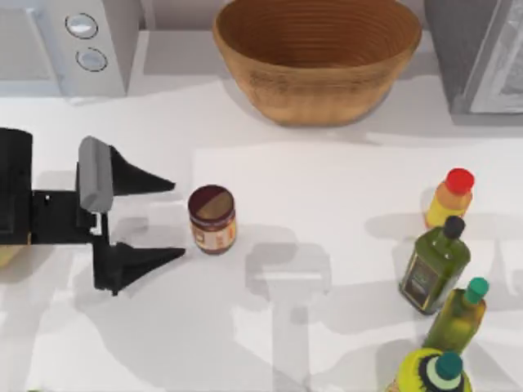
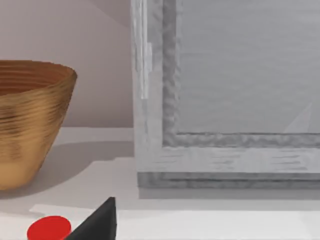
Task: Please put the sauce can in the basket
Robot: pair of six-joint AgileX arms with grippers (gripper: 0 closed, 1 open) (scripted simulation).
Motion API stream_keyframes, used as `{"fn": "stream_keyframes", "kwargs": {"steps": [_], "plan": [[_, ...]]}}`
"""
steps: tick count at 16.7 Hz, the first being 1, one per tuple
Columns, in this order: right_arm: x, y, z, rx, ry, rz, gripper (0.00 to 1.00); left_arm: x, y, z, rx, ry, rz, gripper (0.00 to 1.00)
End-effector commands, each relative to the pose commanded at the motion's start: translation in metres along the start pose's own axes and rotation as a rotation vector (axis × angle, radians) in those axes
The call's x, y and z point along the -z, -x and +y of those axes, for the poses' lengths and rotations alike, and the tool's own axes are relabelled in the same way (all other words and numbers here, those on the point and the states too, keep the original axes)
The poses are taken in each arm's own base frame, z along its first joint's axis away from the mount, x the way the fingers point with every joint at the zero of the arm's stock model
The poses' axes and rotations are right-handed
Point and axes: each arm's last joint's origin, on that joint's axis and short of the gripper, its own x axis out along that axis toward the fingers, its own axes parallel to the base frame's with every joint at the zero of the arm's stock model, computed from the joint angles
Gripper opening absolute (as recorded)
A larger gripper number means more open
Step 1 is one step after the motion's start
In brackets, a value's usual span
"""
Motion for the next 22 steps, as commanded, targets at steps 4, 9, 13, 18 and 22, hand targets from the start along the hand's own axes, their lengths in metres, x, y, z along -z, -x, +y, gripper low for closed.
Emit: {"fn": "stream_keyframes", "kwargs": {"steps": [4, 9, 13, 18, 22], "plan": [[0.0, 0.0, 0.0, 0.0, 0.0, 0.0, 1.0, 0.025, -0.007, 0.014, 0.058, -0.017, -0.084, 1.0], [0.0, 0.0, 0.0, 0.0, 0.0, 0.0, 1.0, 0.027, -0.008, 0.014, 0.064, -0.017, -0.088, 1.0], [0.0, 0.0, 0.0, 0.0, 0.0, 0.0, 1.0, 0.025, -0.013, 0.014, 0.062, -0.021, -0.09, 1.0], [0.0, 0.0, 0.0, 0.0, 0.0, 0.0, 1.0, 0.023, -0.035, 0.016, 0.061, -0.021, -0.089, 1.0], [0.0, 0.0, 0.0, 0.0, 0.0, 0.0, 1.0, 0.021, -0.059, 0.015, 0.061, -0.021, -0.09, 1.0]]}}
